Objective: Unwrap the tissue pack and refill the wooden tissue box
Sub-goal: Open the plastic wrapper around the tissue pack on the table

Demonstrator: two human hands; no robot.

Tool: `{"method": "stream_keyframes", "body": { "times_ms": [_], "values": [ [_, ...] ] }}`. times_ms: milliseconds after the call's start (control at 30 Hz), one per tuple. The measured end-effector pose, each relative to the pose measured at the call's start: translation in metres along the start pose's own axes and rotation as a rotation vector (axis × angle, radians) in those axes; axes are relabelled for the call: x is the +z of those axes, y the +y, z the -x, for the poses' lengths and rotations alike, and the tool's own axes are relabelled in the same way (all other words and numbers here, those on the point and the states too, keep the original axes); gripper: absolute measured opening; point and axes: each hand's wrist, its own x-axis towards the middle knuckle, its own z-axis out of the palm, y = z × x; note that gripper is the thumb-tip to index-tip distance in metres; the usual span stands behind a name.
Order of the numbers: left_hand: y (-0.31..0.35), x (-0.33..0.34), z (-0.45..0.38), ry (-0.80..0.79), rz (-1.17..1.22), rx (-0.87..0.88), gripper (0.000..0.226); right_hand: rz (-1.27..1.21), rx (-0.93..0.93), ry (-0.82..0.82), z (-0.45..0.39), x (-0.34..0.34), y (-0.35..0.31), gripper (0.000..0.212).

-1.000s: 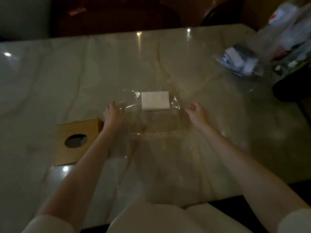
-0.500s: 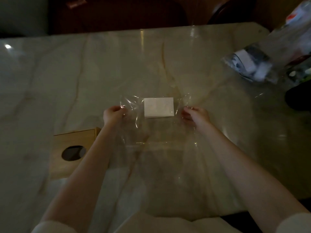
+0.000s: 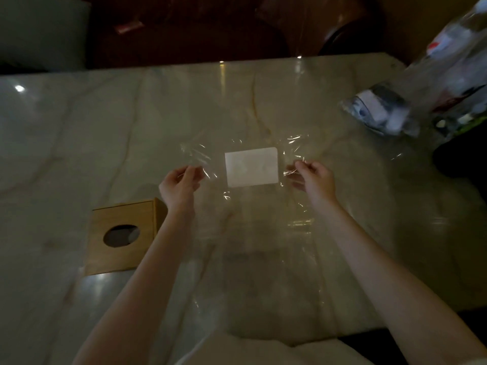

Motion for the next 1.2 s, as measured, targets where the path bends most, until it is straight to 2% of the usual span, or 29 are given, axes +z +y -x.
{"method": "stream_keyframes", "body": {
  "times_ms": [133, 233, 367, 500, 633, 767, 967, 1067, 1200],
  "values": [
    [0.008, -0.006, 0.003, -0.049, 0.015, 0.054, 0.007, 0.035, -0.061, -0.001, 0.010, -0.003, -0.003, 0.010],
    [0.009, -0.006, 0.007, -0.075, 0.013, 0.057, 0.003, 0.050, -0.076, -0.031, 0.015, -0.001, -0.003, 0.015],
    [0.009, -0.011, 0.006, -0.044, 0.049, 0.021, 0.007, -0.009, -0.053, 0.000, 0.017, -0.004, -0.005, 0.015],
    [0.007, -0.021, 0.009, -0.070, 0.055, 0.000, 0.009, 0.039, -0.026, -0.054, 0.016, -0.012, -0.002, 0.005],
    [0.003, -0.024, 0.008, -0.084, 0.042, -0.026, 0.010, 0.057, 0.026, -0.089, 0.013, -0.013, 0.000, 0.011],
    [-0.001, -0.022, -0.003, -0.132, -0.063, -0.022, 0.019, 0.035, 0.139, -0.083, 0.004, -0.013, 0.005, 0.008],
    [-0.029, -0.028, -0.007, -0.267, -0.405, -0.062, 0.013, 0.106, 0.319, -0.141, 0.008, -0.020, 0.029, 0.014],
    [-0.038, -0.035, -0.001, -0.225, -0.568, -0.048, 0.024, 0.061, 0.393, -0.082, 0.014, -0.029, 0.038, 0.008],
    [-0.044, -0.035, 0.008, -0.212, -0.637, 0.008, 0.015, 0.084, 0.431, -0.083, 0.023, -0.037, 0.047, 0.008]
  ]
}}
